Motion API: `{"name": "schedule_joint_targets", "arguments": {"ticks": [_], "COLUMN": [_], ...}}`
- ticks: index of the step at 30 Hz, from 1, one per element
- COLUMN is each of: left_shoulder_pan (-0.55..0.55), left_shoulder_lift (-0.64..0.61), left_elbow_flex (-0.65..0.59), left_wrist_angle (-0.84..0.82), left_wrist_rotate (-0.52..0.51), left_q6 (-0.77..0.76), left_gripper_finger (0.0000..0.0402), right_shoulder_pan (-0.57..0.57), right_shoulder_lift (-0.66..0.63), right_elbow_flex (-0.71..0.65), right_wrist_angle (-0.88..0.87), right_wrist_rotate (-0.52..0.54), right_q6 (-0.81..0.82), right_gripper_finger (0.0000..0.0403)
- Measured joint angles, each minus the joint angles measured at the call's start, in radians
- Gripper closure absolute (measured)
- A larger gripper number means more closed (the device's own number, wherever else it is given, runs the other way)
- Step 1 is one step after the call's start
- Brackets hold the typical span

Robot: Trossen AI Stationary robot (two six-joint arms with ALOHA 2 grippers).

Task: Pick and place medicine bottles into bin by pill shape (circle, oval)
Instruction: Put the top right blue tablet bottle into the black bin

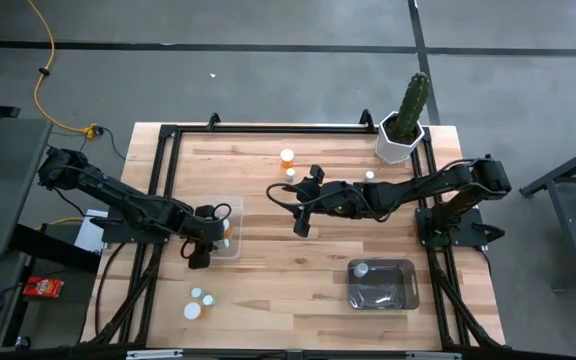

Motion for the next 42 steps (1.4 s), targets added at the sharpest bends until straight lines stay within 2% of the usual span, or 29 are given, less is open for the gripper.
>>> {"name": "schedule_joint_targets", "arguments": {"ticks": [5, 11, 21, 25, 31, 33, 36, 40, 42], "left_shoulder_pan": [0.000, 0.000, 0.000, 0.000, 0.000, 0.000, 0.000, -0.008, -0.008], "left_shoulder_lift": [0.000, 0.000, 0.000, 0.000, -0.010, -0.018, -0.058, -0.157, -0.220], "left_elbow_flex": [0.000, 0.000, 0.003, 0.084, 0.268, 0.331, 0.395, 0.377, 0.326], "left_wrist_angle": [0.001, 0.001, -0.005, -0.114, -0.284, -0.312, -0.307, -0.110, 0.046], "left_wrist_rotate": [0.042, 0.045, 0.041, 0.042, 0.038, 0.008, -0.096, -0.323, -0.387], "left_q6": [-0.001, -0.004, -0.012, 0.006, 0.058, 0.083, 0.139, 0.236, 0.297], "left_gripper_finger": [0.0297, 0.0289, 0.0192, 0.0171, 0.0172, 0.0176, 0.0184, 0.0195, 0.0200], "right_shoulder_pan": [0.000, 0.000, 0.000, 0.000, 0.000, 0.000, 0.000, 0.000, 0.001], "right_shoulder_lift": [0.000, 0.000, 0.000, 0.000, 0.000, 0.000, 0.000, 0.000, 0.000], "right_elbow_flex": [0.000, 0.000, 0.000, 0.000, 0.000, 0.000, 0.000, 0.000, 0.000], "right_wrist_angle": [0.000, 0.000, 0.000, 0.000, 0.000, -0.001, -0.007, -0.007, -0.007], "right_wrist_rotate": [0.000, 0.000, 0.000, 0.000, 0.000, 0.000, 0.000, -0.002, -0.003], "right_q6": [0.000, 0.000, 0.000, 0.000, 0.000, 0.000, 0.000, 0.019, 0.019], "right_gripper_finger": [0.0210, 0.0210, 0.0210, 0.0210, 0.0210, 0.0210, 0.0210, 0.0210, 0.0210]}}
